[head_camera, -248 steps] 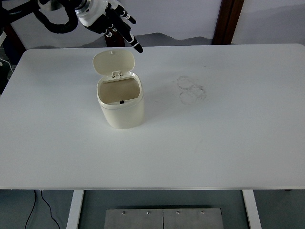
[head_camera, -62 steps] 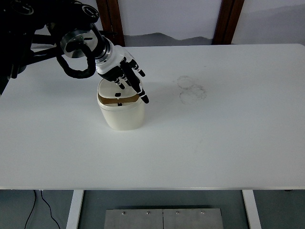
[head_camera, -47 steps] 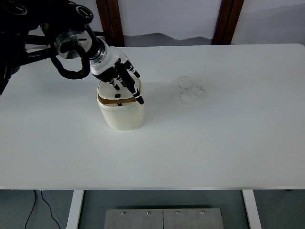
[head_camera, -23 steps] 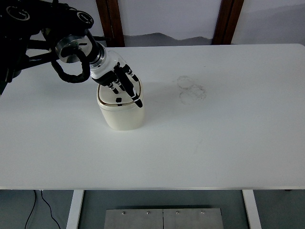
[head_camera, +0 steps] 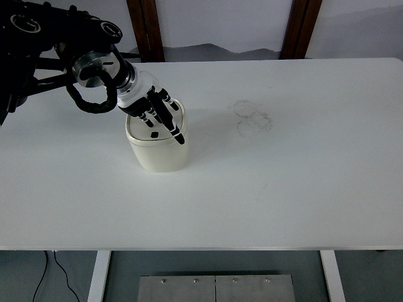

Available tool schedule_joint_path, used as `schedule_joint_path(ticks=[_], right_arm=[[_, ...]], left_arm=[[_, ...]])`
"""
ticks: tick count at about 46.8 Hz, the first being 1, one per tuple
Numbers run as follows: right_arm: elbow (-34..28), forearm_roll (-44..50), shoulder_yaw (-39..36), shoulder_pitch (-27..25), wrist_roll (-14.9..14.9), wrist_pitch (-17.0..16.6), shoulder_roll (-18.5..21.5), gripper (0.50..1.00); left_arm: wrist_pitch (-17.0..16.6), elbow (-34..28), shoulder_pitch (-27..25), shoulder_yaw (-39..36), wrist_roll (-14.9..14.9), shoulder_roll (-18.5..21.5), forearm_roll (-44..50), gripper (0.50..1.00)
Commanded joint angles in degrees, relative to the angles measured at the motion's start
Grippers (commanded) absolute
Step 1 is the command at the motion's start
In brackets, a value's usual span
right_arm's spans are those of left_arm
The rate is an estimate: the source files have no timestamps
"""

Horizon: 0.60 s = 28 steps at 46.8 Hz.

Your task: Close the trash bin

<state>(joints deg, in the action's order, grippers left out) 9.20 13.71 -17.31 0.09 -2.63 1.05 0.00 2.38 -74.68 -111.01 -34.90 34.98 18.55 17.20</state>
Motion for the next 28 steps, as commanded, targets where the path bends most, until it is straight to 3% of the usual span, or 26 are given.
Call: schedule_joint_path(ticks=[1, 28], right_arm=[[0.03, 0.0, 0.0, 0.0, -0.01, 0.0, 0.0, 0.995], [0.03, 0.0, 0.0, 0.0, -0.01, 0.0, 0.0, 0.995]], left_arm=[[-0.18, -0.03, 0.09, -0.34, 0.02, -0.01, 0.02, 1.0], [0.35, 0.94, -4.39, 0.45, 0.02, 0.17, 0.02, 1.0]])
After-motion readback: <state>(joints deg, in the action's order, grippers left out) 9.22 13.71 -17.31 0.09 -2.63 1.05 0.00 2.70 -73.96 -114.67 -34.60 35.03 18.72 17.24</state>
